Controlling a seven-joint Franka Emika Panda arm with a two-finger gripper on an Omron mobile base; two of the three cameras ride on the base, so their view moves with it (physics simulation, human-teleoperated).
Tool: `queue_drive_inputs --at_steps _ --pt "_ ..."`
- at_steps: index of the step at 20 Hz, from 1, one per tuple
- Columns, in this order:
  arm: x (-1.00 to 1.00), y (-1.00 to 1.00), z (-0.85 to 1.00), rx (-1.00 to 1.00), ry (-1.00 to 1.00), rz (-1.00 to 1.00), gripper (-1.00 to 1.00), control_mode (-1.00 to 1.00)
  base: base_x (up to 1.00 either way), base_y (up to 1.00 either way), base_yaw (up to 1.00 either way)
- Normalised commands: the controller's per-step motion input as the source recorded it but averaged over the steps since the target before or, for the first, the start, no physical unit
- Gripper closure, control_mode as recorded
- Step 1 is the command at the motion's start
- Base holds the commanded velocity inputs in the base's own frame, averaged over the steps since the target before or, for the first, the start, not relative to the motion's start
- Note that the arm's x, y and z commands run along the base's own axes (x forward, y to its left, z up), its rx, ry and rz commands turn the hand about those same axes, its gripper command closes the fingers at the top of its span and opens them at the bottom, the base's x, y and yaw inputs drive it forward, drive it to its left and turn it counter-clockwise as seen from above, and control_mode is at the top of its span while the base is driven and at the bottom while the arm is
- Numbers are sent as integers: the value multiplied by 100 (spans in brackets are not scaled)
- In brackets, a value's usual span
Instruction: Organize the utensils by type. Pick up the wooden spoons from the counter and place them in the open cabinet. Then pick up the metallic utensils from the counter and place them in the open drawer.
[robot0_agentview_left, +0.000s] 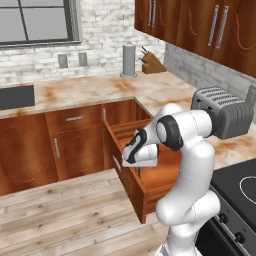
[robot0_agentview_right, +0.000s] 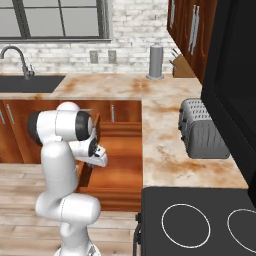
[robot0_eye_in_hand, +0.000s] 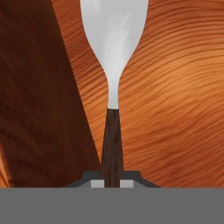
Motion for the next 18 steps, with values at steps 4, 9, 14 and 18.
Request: queue_drive_inputs --at_steps 4,9,14,18 --pt "0 45 0 -1 8 -1 100 -100 0 0 0" --pt "0 47 0 -2 8 0 100 -100 0 0 0" --pt "0 48 0 -2 8 0 100 -100 0 0 0" --pt "0 43 0 -2 0 0 100 -100 0 0 0"
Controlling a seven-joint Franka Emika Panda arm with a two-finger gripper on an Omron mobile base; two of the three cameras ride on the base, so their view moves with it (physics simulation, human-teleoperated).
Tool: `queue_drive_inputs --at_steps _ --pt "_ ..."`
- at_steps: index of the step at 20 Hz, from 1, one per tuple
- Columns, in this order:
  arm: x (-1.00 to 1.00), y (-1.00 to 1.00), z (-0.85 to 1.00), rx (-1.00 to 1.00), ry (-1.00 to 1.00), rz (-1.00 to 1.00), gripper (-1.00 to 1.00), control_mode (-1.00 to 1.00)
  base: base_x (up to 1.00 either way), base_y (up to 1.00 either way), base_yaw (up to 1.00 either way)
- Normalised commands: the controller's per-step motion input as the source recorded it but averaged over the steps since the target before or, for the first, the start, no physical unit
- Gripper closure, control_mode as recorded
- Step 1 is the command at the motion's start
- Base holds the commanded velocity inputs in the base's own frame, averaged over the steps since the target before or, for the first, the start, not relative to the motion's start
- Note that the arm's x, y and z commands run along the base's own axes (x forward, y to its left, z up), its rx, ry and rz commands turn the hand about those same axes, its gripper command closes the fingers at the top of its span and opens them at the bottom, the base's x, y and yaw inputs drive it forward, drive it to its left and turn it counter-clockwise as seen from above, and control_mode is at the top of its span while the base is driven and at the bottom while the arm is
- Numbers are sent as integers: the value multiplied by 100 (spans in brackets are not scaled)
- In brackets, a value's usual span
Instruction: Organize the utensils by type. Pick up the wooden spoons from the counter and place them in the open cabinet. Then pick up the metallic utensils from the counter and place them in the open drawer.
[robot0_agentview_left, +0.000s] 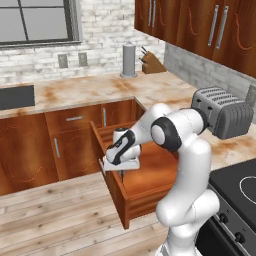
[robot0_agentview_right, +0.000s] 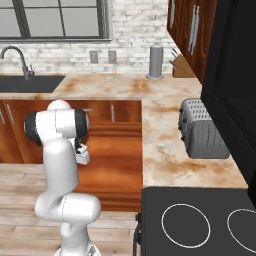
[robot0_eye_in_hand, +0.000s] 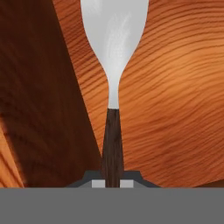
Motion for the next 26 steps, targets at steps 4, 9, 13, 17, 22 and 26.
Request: queue_drive_inputs --at_steps 4,9,13,17,22,26 --pt "0 47 0 -2 0 0 100 -100 0 0 0" --pt "0 37 0 -1 0 0 100 -100 0 0 0" --pt "-1 14 0 0 0 0 100 -100 0 0 0" --pt "0 20 0 0 0 0 100 -100 0 0 0" --pt "0 27 0 0 1 0 100 -100 0 0 0" --pt "0 30 0 0 3 0 100 -100 0 0 0"
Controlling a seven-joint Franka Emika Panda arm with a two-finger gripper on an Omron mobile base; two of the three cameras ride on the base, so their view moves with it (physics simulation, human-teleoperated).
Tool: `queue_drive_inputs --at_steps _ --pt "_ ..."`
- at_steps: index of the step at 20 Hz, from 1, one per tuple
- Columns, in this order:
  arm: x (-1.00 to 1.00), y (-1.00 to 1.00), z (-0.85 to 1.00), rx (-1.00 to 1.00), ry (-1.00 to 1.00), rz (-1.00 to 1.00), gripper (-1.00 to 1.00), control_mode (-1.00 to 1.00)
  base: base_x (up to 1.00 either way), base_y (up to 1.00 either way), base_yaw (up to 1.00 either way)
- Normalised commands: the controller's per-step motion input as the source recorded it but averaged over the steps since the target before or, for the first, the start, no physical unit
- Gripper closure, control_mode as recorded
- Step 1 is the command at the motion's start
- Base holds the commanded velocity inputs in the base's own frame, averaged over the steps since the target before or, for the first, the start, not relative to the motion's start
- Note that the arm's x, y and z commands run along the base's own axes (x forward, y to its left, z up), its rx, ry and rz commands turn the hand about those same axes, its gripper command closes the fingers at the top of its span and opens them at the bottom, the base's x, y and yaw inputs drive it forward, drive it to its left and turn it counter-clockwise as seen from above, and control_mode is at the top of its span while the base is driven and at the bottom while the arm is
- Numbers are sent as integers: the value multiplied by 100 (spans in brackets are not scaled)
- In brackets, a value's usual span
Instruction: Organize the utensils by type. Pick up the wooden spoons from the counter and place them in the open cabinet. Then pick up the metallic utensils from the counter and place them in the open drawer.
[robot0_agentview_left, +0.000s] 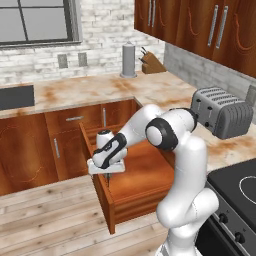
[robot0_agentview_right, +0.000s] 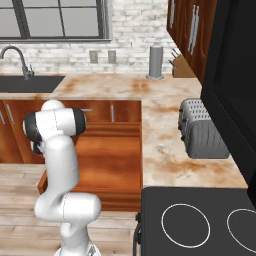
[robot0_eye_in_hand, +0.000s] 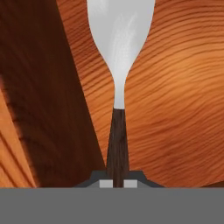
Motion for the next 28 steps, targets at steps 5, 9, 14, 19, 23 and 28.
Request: queue_drive_inputs --at_steps 5,9,14,19,23,28 --pt "0 13 7 0 2 0 100 -100 0 0 0" --pt "-18 -15 23 0 1 0 100 -100 0 0 0" --pt "-23 -36 41 0 4 0 100 -100 0 0 0" --pt "-12 -54 14 -3 4 0 100 -100 0 0 0" --pt "1 -52 0 0 0 0 100 -100 0 0 0" --pt "21 -43 0 0 0 0 100 -100 0 0 0"
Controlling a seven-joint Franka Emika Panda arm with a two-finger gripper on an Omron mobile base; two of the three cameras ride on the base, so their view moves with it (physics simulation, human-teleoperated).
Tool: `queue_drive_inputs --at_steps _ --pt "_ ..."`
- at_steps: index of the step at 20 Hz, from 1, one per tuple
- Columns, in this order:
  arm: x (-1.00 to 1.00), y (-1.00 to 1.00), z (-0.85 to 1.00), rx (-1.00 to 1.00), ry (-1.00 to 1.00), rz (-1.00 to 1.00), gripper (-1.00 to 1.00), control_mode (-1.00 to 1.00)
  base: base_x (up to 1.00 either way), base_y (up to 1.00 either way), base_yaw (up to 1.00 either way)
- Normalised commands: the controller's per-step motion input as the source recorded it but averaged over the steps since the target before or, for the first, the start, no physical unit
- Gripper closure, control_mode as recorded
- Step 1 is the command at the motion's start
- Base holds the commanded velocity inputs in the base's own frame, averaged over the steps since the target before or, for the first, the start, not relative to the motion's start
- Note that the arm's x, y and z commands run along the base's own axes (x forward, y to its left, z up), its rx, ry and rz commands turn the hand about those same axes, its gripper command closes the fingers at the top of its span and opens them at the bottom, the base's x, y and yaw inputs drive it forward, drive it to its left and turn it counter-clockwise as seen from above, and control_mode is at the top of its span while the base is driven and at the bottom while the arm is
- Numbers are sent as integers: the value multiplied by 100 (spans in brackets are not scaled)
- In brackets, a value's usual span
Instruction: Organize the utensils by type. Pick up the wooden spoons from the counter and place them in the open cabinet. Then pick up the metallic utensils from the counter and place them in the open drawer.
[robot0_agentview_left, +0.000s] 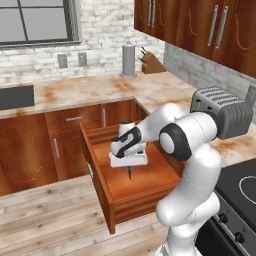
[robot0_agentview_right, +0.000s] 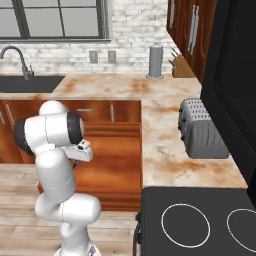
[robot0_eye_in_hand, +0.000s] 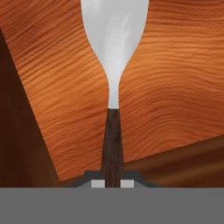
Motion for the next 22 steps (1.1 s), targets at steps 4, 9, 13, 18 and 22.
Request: queue_drive_inputs --at_steps 4,9,13,18,22 --pt "39 -35 0 0 0 1 100 -100 0 0 0" --pt "38 -31 -1 0 0 2 100 -100 0 0 0" --pt "33 -26 -15 -2 -3 4 100 -100 0 0 0" --pt "23 -22 -35 0 -11 4 100 -100 0 0 0" --pt "18 -22 -37 0 -13 4 100 -100 0 0 0"
